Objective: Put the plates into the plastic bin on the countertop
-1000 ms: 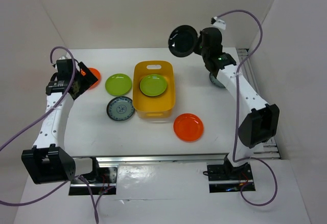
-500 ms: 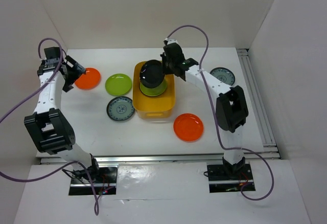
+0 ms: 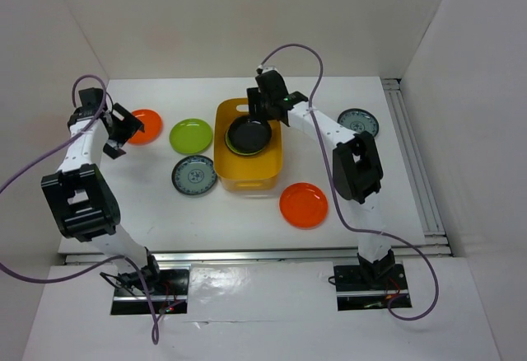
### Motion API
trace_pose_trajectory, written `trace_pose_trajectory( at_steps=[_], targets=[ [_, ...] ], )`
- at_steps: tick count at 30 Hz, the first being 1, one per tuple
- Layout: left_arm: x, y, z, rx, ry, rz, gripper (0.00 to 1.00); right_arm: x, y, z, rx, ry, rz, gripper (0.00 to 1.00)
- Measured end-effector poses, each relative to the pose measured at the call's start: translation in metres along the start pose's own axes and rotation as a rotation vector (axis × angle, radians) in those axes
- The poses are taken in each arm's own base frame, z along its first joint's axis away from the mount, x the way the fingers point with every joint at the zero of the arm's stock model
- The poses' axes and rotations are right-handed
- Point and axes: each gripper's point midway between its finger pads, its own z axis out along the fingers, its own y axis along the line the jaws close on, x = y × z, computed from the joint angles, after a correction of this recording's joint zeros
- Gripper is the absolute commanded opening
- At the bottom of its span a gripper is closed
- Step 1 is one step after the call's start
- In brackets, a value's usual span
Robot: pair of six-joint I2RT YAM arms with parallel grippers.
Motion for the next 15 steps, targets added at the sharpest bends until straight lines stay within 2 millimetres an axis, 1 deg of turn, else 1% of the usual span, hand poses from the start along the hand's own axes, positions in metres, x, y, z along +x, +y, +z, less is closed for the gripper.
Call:
trace_pose_trajectory(
  at_steps=[2, 3, 4, 6, 8, 10, 12, 13, 15],
  targets=[
    [0.007, 0.006, 0.009, -0.014, 0.025, -0.004, 1.00, -0.001, 0.001, -0.001, -0.003, -0.001, -0.005, 0.80],
    [0.009, 0.009, 0.013, -0.018, 0.032, -0.007, 0.99, -0.002, 0.002, -0.001, -0.008, -0.002, -0.007, 0.93],
    [0.010, 0.010, 0.016, -0.021, 0.040, -0.008, 0.99, -0.004, 0.004, -0.003, -0.012, -0.005, -0.005, 0.99],
    [0.012, 0.011, 0.026, -0.022, 0.053, -0.012, 0.97, -0.010, 0.011, -0.010, -0.036, -0.019, -0.015, 1.00],
    [0.014, 0.015, 0.035, -0.033, 0.066, -0.018, 0.97, -0.020, 0.023, -0.023, -0.071, -0.041, -0.027, 1.00],
    [0.016, 0.020, 0.046, -0.052, 0.076, -0.028, 0.96, -0.033, 0.047, -0.049, -0.132, -0.080, -0.049, 1.00],
    [0.018, 0.025, 0.054, -0.067, 0.077, -0.031, 0.96, -0.050, 0.079, -0.088, -0.214, -0.139, -0.078, 1.00],
    [0.018, 0.026, 0.057, -0.072, 0.076, -0.033, 0.96, -0.058, 0.096, -0.113, -0.268, -0.177, -0.091, 1.00],
    [0.017, 0.028, 0.064, -0.080, 0.069, -0.038, 0.96, -0.069, 0.121, -0.164, -0.362, -0.239, -0.113, 1.00]
  ],
)
